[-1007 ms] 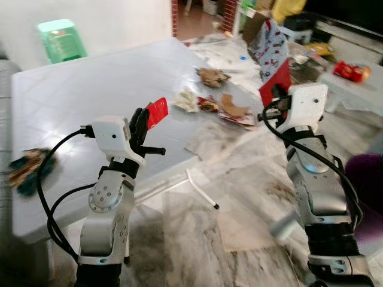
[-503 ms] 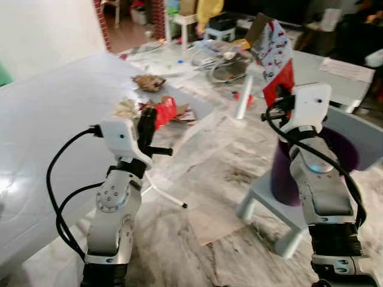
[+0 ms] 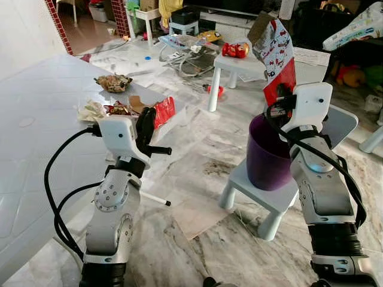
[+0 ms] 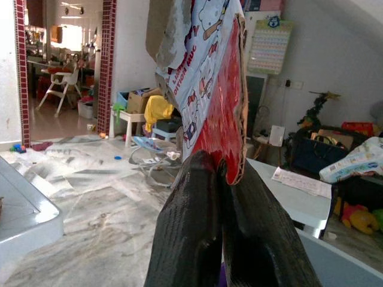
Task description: Picking trash to rubbish bin
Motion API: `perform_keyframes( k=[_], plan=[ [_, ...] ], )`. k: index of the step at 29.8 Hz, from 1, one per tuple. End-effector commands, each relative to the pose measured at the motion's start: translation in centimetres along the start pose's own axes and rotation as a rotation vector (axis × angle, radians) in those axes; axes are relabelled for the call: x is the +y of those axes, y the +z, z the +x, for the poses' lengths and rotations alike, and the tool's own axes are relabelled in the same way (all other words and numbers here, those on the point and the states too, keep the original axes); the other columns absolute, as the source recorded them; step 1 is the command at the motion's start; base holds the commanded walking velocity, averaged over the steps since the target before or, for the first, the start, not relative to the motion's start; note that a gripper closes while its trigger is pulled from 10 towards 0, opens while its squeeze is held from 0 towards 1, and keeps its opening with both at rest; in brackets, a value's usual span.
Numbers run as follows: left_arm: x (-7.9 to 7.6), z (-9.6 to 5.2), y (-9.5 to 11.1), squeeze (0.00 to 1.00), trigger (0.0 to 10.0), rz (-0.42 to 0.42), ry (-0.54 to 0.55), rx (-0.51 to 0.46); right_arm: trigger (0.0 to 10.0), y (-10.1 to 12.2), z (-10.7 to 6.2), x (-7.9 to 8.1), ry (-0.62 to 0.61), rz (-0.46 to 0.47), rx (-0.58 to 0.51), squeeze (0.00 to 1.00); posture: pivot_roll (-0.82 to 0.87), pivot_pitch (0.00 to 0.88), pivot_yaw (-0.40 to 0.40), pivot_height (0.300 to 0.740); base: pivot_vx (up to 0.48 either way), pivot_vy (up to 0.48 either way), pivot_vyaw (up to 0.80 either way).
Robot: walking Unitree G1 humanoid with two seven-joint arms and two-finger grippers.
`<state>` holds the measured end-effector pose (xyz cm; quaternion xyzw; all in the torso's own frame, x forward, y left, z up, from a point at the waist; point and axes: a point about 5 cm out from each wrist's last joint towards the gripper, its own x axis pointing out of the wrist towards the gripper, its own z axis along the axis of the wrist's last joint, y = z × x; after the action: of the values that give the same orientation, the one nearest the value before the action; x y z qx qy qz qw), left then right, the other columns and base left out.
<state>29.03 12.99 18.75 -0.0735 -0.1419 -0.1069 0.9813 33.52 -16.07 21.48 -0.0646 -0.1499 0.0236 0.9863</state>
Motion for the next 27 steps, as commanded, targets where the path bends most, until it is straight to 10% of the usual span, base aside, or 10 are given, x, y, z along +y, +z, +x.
perform_keyframes(
  k=[1,27],
  plan=[
    [0.03,0.08,0.17,0.0,0.0,0.007,0.001,-0.005,10.0,0.54,0.26,0.0,-0.001,0.001,-0.014,0.0,-0.05,0.038,0.013,0.74,0.0,0.0,-0.8],
    [0.07,0.18,0.34,0.0,0.0,-0.007,0.004,-0.02,10.0,0.62,0.4,-0.04,0.002,-0.002,-0.017,0.0,-0.05,0.036,0.011,0.74,0.0,-0.024,-0.8]
  ],
)
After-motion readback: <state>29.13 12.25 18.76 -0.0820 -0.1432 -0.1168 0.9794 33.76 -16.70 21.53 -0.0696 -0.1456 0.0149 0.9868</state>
